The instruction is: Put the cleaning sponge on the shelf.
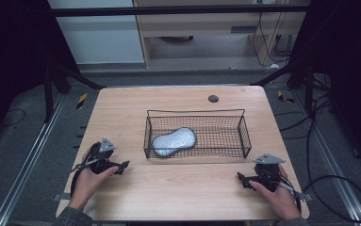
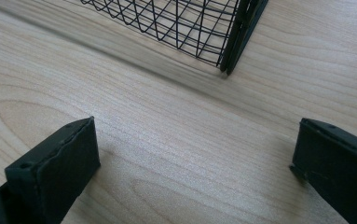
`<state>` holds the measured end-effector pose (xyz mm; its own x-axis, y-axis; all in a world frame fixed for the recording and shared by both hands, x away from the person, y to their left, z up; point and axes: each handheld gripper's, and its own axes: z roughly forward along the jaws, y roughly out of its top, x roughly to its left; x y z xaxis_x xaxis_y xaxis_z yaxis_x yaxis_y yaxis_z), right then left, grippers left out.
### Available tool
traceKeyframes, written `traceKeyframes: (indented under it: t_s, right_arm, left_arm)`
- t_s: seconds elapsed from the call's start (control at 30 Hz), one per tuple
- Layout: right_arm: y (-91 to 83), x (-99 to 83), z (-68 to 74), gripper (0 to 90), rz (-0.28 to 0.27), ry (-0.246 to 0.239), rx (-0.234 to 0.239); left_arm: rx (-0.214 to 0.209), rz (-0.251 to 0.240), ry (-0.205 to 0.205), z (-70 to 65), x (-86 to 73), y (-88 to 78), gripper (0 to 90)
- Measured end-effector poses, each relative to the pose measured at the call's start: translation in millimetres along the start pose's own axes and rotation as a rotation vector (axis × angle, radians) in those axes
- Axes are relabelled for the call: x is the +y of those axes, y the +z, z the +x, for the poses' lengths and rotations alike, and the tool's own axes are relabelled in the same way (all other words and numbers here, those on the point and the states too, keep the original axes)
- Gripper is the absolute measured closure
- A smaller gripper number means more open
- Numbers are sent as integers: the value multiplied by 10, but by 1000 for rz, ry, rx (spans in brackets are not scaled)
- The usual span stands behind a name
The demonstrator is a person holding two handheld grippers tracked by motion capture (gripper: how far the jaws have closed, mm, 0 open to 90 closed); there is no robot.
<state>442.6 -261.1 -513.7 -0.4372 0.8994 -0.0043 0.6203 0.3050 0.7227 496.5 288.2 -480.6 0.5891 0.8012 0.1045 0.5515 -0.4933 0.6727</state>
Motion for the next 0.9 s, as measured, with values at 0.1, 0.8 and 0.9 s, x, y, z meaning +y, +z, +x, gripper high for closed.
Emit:
traceKeyframes:
  t_s: [0.1,0.8,0.9]
  right_arm:
    - [0,0,0,6,0,0,0]
    - [0,0,-1,6,0,0,0]
    - [0,0,0,6,0,0,1]
  left_arm:
    - [9,2,-23,60,-24,35,35]
    - [22,-44,-138,286,-135,288,0]
    - [22,-43,-139,286,-134,289,0]
